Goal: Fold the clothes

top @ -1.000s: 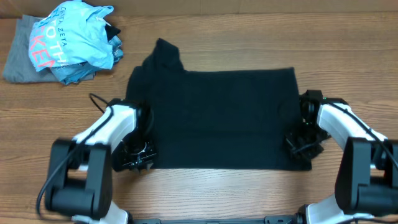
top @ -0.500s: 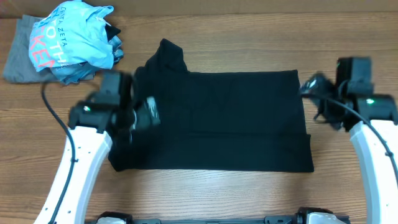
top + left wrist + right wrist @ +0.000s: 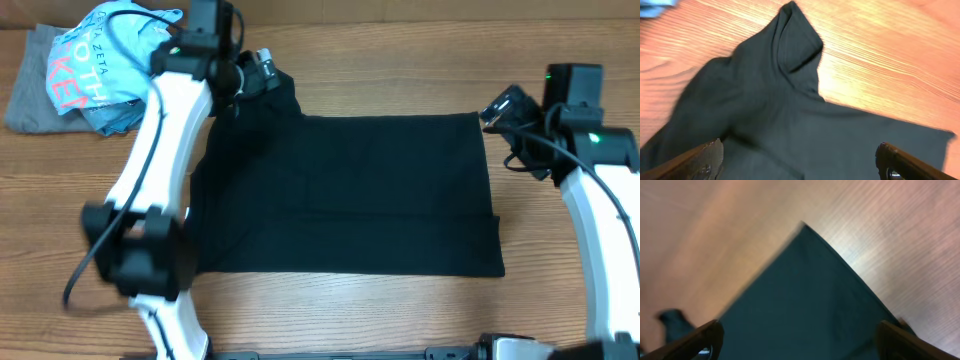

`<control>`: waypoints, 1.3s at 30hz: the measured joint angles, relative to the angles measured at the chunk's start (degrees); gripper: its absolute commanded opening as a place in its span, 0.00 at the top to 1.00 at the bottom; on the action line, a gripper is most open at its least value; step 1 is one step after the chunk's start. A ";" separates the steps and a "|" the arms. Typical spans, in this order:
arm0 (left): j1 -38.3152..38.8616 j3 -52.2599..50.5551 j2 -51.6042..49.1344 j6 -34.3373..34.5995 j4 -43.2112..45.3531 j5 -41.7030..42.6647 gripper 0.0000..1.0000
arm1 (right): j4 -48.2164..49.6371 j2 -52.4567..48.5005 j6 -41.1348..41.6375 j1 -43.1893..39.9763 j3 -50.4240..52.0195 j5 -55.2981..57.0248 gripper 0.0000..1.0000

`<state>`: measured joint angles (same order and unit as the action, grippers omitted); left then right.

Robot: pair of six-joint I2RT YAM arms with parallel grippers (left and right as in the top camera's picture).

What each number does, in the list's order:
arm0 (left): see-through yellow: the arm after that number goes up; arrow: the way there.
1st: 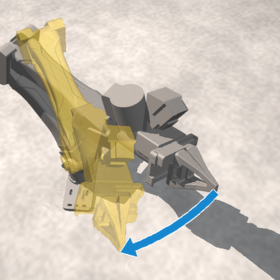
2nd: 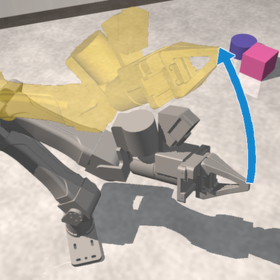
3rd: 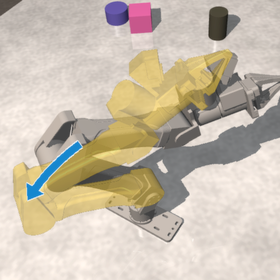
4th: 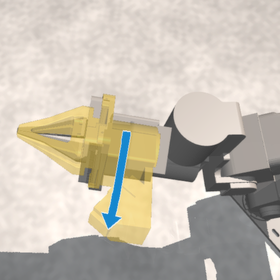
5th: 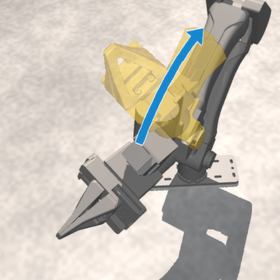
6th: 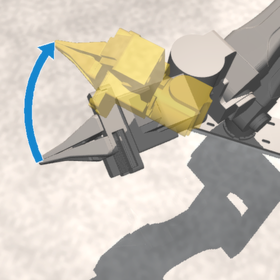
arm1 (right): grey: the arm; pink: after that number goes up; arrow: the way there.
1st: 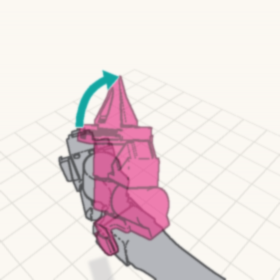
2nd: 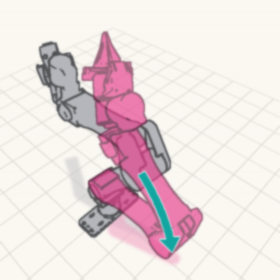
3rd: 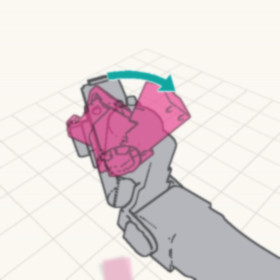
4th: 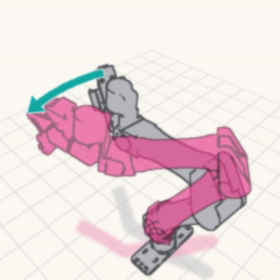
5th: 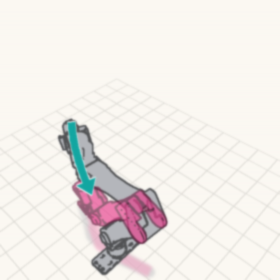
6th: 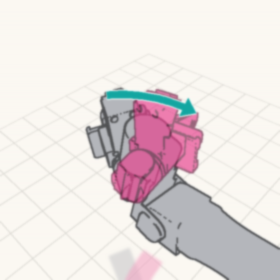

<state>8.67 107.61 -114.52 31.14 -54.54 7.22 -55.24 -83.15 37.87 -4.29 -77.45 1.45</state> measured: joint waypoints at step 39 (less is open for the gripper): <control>0.00 12.39 -26.84 4.79 9.44 2.01 0.73 | -0.26 -15.17 -0.33 0.00 0.22 0.07 0.00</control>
<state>8.67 120.01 -141.36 35.92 -45.10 9.23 -55.51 -98.32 37.54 -4.29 -77.23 1.52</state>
